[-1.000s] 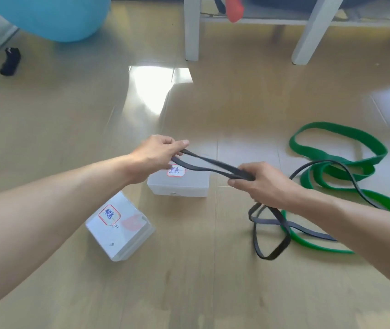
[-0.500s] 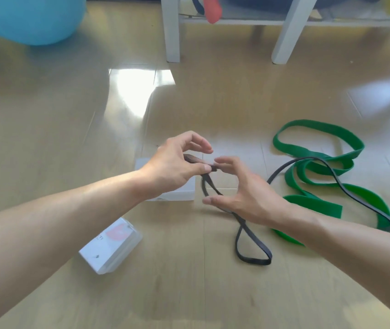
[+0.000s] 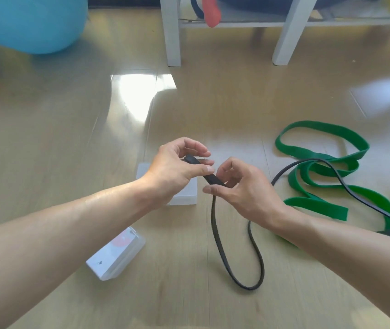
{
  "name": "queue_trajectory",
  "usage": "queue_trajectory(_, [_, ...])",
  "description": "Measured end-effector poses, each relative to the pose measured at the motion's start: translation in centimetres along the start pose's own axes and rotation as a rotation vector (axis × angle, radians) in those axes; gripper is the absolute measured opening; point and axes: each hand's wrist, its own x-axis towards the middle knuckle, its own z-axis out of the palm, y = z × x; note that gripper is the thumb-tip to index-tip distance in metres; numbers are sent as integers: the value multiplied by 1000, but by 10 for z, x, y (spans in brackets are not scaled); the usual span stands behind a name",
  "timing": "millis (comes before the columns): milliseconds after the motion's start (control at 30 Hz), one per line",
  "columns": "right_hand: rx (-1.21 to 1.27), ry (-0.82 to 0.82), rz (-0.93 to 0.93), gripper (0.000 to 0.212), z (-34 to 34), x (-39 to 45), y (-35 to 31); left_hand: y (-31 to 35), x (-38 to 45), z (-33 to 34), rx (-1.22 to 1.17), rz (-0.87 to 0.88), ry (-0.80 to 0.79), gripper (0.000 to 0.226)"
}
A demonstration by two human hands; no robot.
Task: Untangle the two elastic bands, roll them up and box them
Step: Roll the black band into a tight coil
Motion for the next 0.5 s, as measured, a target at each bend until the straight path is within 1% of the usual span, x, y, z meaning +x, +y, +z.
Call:
queue_trajectory(67, [-10,24,-14,25,0,0,1,-2,1,3,-44,-7,12,24])
queue_trajectory(167, [97,95,-11,17,0,1,5,-1,6,6,-238,-63,53,18])
queue_trajectory(233, [111,165,-37,18,-2,3,7,-2,9,4,-301,-144,75,28])
queue_trajectory(300, [104,208,-47,20,-4,4,8,-5,9,0,-311,-274,62,41])
queue_trajectory(367, [107,200,-46,19,-6,5,10,-7,7,-2,-344,-365,32,36])
queue_trajectory(433, [65,131,-44,22,-6,5,11,-9,7,-4,-370,-367,39,28])
queue_trajectory(500, [61,62,-30,34,-5,2,9,-9,6,-3,-363,-356,16,29])
